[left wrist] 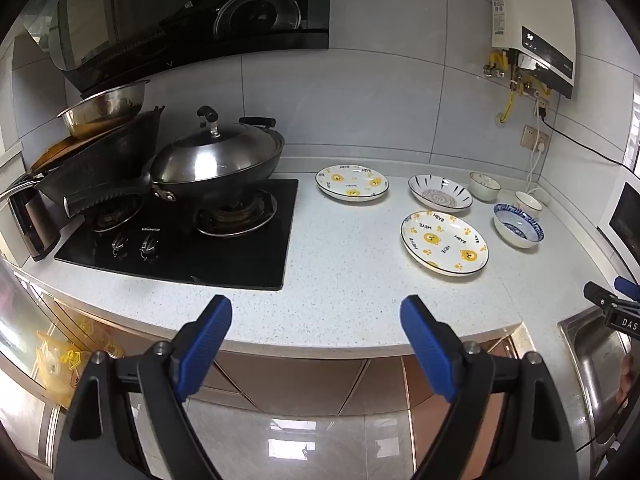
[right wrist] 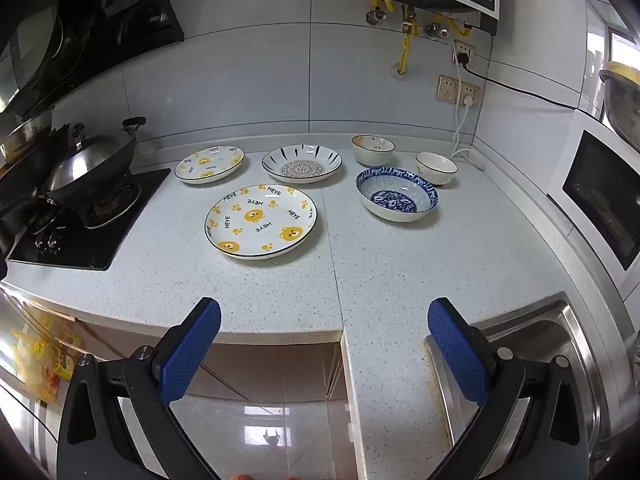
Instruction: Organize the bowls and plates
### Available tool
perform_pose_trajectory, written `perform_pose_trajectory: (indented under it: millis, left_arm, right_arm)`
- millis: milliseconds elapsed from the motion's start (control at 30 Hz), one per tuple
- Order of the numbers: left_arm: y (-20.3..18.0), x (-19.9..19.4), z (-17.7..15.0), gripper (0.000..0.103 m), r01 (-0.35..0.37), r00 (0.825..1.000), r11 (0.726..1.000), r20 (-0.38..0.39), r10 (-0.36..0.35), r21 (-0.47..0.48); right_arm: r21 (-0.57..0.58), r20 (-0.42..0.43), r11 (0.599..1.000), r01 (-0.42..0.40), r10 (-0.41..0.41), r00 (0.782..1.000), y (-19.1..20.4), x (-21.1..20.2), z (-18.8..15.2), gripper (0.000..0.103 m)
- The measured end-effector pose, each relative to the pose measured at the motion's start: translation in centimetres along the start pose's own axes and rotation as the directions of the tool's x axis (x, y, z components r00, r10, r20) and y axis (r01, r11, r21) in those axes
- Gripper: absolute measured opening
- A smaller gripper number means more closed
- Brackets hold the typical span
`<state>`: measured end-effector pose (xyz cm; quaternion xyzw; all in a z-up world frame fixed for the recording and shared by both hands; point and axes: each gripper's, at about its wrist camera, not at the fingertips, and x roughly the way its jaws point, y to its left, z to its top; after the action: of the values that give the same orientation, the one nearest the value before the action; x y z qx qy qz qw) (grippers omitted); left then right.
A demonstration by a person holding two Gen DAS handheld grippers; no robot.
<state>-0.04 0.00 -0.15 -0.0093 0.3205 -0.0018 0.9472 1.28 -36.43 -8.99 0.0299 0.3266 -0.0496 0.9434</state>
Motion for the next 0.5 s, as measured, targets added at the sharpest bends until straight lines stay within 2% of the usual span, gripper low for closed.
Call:
perform_pose_trajectory:
  millis: [500]
  left_arm:
    - [-0.1,1.2,-0.5,0.086,-0.003,1.0,1.0,-0.024,0.003,-0.011]
  right_arm:
    - [0.004,-0.008,1.0,0.002,-0.002,1.0,0.2,0.5,0.3,0.102]
